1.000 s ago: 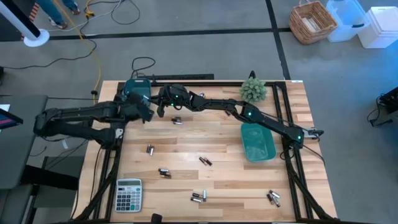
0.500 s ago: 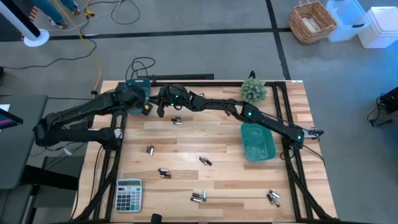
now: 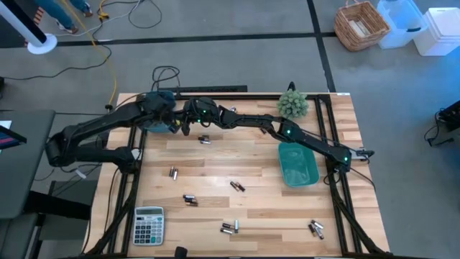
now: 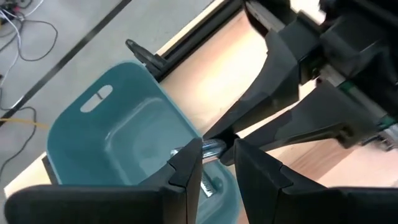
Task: Sort batteries
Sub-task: Put the black-silver battery into the blue bin
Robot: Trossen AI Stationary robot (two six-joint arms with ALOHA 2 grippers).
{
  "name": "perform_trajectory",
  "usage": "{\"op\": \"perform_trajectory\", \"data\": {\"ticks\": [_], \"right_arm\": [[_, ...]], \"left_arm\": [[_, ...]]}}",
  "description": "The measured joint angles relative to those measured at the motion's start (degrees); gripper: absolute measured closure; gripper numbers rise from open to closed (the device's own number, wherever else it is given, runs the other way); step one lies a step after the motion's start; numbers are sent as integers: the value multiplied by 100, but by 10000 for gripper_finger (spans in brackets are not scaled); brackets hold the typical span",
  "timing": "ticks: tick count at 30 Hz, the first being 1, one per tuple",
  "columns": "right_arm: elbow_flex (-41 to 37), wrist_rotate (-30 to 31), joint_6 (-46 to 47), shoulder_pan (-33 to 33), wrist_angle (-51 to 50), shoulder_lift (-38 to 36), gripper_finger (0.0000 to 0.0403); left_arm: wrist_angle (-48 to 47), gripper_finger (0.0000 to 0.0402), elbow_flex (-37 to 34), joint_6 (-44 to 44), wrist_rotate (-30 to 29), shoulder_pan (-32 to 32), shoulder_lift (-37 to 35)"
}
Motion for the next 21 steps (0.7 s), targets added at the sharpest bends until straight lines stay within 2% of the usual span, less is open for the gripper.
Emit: {"op": "perform_trajectory", "data": {"ticks": [7,14,18,21], "right_arm": [[-2,0,0,-4,-14,8,369],[-2,-61,2,-2,-8,9,369],[-2,-81,-33,-2,-2,9,369],[-2,-87,-39,-2,1,9,369]], "left_arm": [[0,313,0,273,26,96,179],[-176,304,0,1081,28,60,105],[-321,284,0,1574,-475,-81,53],[-441,265,0,2036,-551,-157,65]]}}
